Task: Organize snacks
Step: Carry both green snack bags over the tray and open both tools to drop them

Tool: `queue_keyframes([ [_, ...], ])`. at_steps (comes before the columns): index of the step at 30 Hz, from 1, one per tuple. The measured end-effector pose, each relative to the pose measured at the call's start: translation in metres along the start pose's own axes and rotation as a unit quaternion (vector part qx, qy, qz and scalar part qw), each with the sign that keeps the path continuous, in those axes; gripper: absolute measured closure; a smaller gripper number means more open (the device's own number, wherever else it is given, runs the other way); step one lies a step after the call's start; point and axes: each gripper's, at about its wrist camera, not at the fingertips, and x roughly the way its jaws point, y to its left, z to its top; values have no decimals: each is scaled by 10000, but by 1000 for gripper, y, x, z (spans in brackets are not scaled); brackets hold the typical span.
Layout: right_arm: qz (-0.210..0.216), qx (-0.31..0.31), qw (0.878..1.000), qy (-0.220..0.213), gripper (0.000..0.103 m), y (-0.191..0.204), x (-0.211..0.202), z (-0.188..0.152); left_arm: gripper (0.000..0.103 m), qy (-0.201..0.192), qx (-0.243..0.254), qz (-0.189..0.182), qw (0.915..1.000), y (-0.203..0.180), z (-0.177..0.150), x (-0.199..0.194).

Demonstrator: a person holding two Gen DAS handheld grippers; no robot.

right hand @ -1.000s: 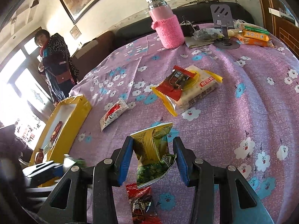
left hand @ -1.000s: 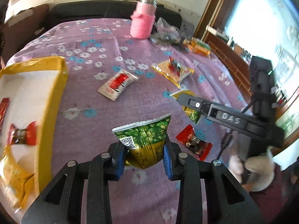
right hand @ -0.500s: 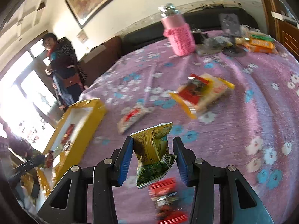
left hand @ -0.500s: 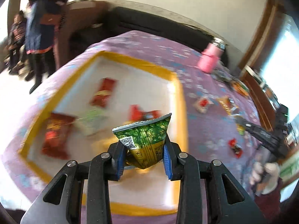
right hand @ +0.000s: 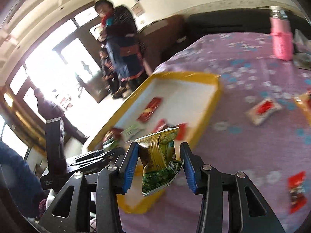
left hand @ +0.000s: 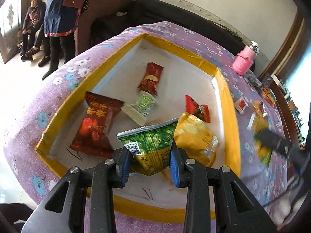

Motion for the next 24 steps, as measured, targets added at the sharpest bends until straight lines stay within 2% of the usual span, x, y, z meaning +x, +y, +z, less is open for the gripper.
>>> queue_keyframes([
  [3, 104, -135, 9995, 253, 59, 19, 21, -7, 71, -48, -43, 93, 9999, 5, 3, 3],
  [6, 133, -344, 9980, 521, 59, 36, 39, -16, 70, -133, -134, 6, 9998, 10, 4, -1],
  [11, -136, -623, 9939, 898, 58, 48, 66, -27, 66, -415, -128, 235, 9988, 14, 5, -18],
  [12, -265, -660, 9933, 907, 58, 48, 72, -26, 64, -490, -100, 319, 9982, 13, 5, -21],
  [14, -541, -796, 9918, 835, 58, 49, 78, -22, 51, -652, -19, 520, 9965, 10, 5, -30],
  [18, -1161, -1108, 9842, 744, 55, 48, 92, -14, 45, -842, 143, 897, 9923, -1, 6, -42],
  [20, -993, -1074, 9872, 640, 54, 48, 87, -15, 33, -955, 239, 1096, 9891, -7, 5, -49],
  [22, -861, -1066, 9894, 491, 48, 49, 74, -16, 28, -1109, 355, 1249, 9853, -14, 4, -56],
  [24, -822, -1102, 9900, 299, 44, 53, 59, -20, 28, -1189, 455, 1243, 9840, -20, 3, -60],
])
